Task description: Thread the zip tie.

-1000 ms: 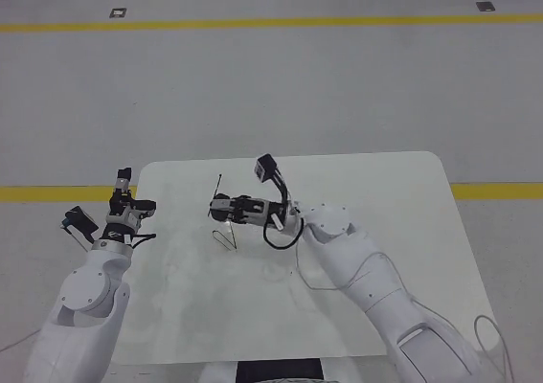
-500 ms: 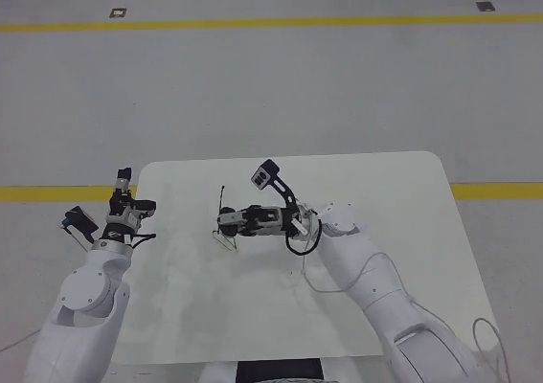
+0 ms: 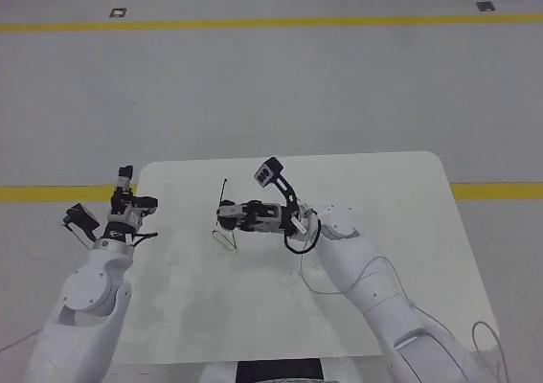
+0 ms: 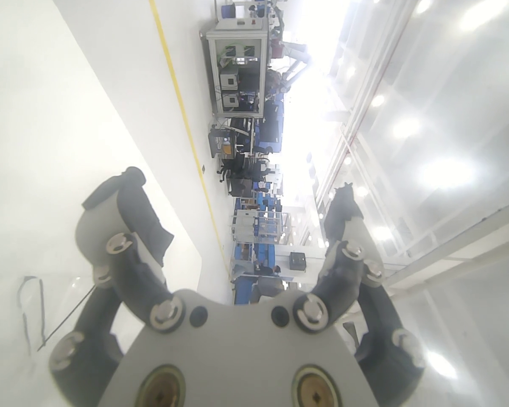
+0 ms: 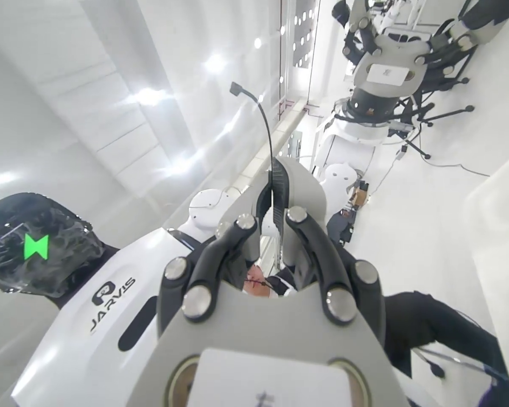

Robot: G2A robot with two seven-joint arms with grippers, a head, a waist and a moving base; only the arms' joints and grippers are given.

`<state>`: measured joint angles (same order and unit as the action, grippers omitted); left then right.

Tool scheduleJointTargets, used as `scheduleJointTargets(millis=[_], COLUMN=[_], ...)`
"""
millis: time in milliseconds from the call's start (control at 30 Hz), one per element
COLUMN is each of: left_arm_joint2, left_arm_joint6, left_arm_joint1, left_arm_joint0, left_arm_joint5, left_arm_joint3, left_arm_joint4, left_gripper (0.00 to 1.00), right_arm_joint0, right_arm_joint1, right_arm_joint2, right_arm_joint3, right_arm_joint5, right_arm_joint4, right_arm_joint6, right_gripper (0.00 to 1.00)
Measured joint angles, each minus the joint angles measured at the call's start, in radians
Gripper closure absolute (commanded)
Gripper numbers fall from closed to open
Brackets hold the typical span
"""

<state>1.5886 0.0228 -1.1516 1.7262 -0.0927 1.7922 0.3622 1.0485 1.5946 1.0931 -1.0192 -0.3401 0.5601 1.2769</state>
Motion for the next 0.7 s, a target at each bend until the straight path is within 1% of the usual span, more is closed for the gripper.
scheduleJointTargets(millis=[67,100,167,200,233,267,300,333,367,400,500,600,667,700], left_arm_joint2=[-0.008,-0.014,-0.023,-0.029,-0.034,-0.039,-0.045,-0.047,-0.047,-0.047,-0.047,-0.047,-0.054,-0.063], left_arm_joint6=[0.002,-0.003,-0.019,-0.034,-0.052,-0.079,-0.129,-0.166,-0.19,-0.194,-0.155,-0.151,-0.133,-0.117], left_arm_joint1=[0.001,0.001,0.0,0.0,-0.001,-0.002,-0.005,-0.006,-0.006,-0.006,-0.006,-0.006,-0.004,-0.002], left_arm_joint0=[0.006,0.008,0.008,0.005,0.002,-0.002,-0.008,-0.012,-0.012,-0.012,-0.012,-0.014,-0.017,-0.015], left_arm_joint5=[-0.082,-0.138,-0.216,-0.252,-0.26,-0.257,-0.25,-0.248,-0.247,-0.247,-0.247,-0.247,-0.247,-0.247], left_arm_joint3=[-0.016,-0.031,-0.056,-0.065,-0.067,-0.064,-0.049,-0.04,-0.038,-0.039,-0.041,-0.041,-0.033,-0.023], left_arm_joint4=[-0.086,-0.149,-0.243,-0.305,-0.351,-0.391,-0.435,-0.457,-0.464,-0.46,-0.452,-0.459,-0.507,-0.545], left_gripper=[0.0,0.0,0.0,0.0,0.0,0.0,0.0,0.0,0.0,0.0,0.0,0.0,0.0,0.0], right_arm_joint0=[0.002,0.004,0.004,0.004,0.004,0.004,0.005,0.005,0.005,0.005,0.005,0.005,0.008,0.013], right_arm_joint1=[0.0,0.0,0.0,0.001,0.001,0.001,0.002,0.002,0.002,0.002,0.002,0.002,0.001,-0.001], right_arm_joint2=[0.003,0.005,0.008,0.01,0.013,0.017,0.02,0.021,0.021,0.021,0.021,0.021,0.021,0.02], right_arm_joint3=[-0.003,-0.003,0.0,0.004,0.009,0.013,0.017,0.017,0.017,0.017,0.017,0.017,0.012,0.004], right_arm_joint5=[0.0,0.0,0.0,0.0,0.0,0.0,0.0,0.0,0.0,0.0,0.0,0.0,0.0,0.0], right_arm_joint4=[0.006,0.009,0.01,0.01,0.013,0.018,0.02,0.02,0.02,0.02,0.02,0.02,0.015,-0.005], right_arm_joint6=[-0.027,-0.042,-0.061,-0.071,-0.08,-0.092,-0.106,-0.108,-0.107,-0.105,-0.105,-0.105,-0.112,-0.137], right_gripper=[1.0,1.0,1.0,1.0,1.0,1.0,1.0,1.0,1.0,1.0,1.0,1.0,1.0,1.0])
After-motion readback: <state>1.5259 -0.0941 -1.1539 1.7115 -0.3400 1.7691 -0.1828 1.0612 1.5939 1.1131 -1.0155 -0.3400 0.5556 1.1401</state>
